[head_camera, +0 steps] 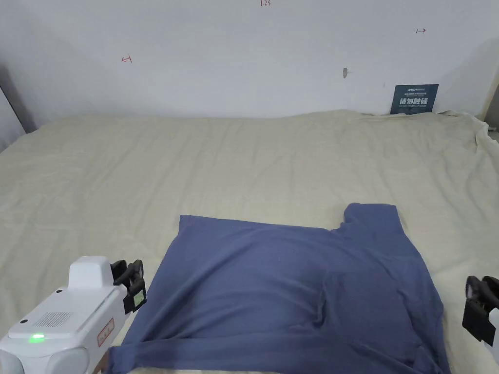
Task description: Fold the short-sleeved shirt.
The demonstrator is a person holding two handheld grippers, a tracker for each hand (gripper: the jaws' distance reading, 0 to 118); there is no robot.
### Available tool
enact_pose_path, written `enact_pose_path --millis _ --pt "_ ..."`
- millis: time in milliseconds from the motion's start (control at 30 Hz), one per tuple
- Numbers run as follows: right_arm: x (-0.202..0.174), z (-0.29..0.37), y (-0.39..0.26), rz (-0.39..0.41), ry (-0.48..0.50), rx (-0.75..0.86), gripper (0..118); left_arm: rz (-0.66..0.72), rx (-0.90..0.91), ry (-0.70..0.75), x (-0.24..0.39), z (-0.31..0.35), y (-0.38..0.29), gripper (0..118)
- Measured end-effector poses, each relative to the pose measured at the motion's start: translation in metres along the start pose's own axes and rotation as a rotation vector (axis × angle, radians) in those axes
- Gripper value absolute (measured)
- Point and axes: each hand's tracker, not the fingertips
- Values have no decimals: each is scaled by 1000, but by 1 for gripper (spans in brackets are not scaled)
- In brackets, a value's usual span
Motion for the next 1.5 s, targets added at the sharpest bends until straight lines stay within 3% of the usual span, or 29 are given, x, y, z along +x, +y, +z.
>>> enact_pose_path --millis 33,367,533,600,733,767,933,1000,1067,1167,1233,1300,1433,1467,1500 --pt "-2 2 0 1 -3 11 0 7 -14 -21 1 1 -1 0" --pt "-11 15 0 -11 28 32 0 62 -84 -16 -7 -2 -17 0" --pt "-12 13 -3 -20 26 17 0 60 -262 23 -25 -24 -29 1" --pt "-7 9 -6 -22 27 9 0 71 -328 38 -34 -34 -38 13" --pt "-4 6 -11 -29 23 -8 0 126 -451 60 -54 -54 -62 94" --pt "-4 5 -13 -31 22 -12 0 141 -483 72 -58 -58 -68 102" --pt "0 -1 -19 -39 15 -37 0 140 -539 126 -73 -74 -99 103" --pt "1 -4 -21 -37 13 -48 0 129 -560 133 -76 -80 -107 100" --pt "1 -6 -23 -33 12 -56 0 122 -571 133 -74 -82 -112 75" --pt "2 -9 -26 -34 14 -72 0 89 -588 100 -70 -88 -118 59" --pt "3 -13 -29 -39 14 -87 0 90 -629 61 -67 -93 -121 21" --pt "5 -17 -33 -48 14 -110 0 97 -619 67 -63 -92 -120 6" --pt "12 -33 -50 -78 13 -226 2 126 -578 55 -64 -84 -110 0" --pt "14 -39 -56 -83 13 -267 6 123 -569 52 -64 -81 -107 0" --pt "16 -46 -63 -98 23 -302 18 119 -555 51 -63 -79 -104 0"
